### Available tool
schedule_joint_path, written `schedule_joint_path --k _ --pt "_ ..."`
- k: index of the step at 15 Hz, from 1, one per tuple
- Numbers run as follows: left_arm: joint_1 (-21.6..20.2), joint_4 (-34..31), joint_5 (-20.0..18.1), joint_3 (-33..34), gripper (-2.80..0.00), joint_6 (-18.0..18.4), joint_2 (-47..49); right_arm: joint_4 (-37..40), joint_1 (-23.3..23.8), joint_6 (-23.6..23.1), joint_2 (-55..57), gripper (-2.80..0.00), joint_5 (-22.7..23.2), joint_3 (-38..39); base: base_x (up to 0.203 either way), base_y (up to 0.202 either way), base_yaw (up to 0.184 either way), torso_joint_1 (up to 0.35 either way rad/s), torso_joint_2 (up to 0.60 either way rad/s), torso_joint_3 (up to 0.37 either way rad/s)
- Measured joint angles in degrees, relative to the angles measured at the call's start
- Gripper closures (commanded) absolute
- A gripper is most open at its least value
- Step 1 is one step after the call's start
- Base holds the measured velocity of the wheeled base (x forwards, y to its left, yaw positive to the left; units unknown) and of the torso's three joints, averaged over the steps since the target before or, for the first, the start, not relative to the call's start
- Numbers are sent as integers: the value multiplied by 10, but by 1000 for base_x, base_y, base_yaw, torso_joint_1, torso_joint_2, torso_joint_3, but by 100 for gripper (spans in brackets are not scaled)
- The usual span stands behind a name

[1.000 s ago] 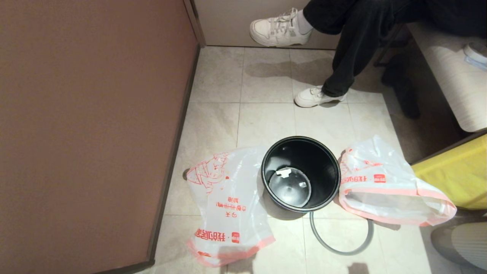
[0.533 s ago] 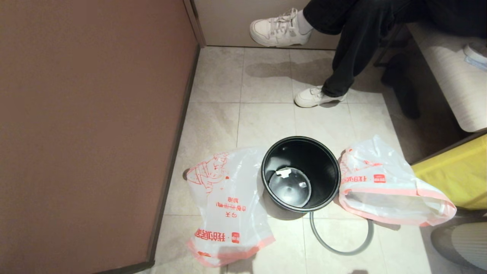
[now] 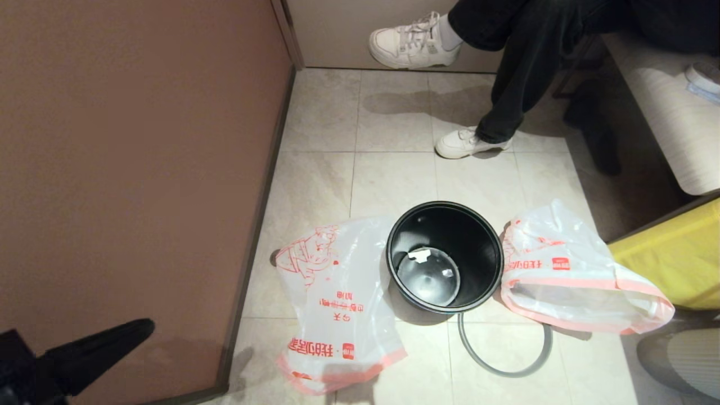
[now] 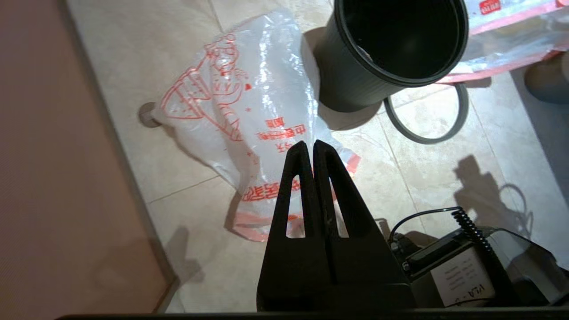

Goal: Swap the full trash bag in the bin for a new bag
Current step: Pick up a new trash bag

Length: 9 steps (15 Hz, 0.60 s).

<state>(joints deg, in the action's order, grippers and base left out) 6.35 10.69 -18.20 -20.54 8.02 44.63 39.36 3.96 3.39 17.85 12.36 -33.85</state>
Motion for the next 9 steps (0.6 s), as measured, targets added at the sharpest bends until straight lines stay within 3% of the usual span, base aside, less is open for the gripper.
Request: schedule_joint_path --k 2,4,6,9 --pt "63 28 32 -19 0 0 69 -89 0 -9 -11 0 -31 70 0 0 0 0 0 0" --pt "153 56 91 -39 0 -4 135 -142 -2 -38 -17 0 -40 116 0 0 0 0 0 0" --pt "243 101 170 -58 0 -14 208 -116 -24 -65 -30 0 -41 132 0 0 0 0 0 0" --pt "313 179 254 -77 0 -21 310 -116 -41 -72 -73 0 -47 168 0 0 0 0 0 0"
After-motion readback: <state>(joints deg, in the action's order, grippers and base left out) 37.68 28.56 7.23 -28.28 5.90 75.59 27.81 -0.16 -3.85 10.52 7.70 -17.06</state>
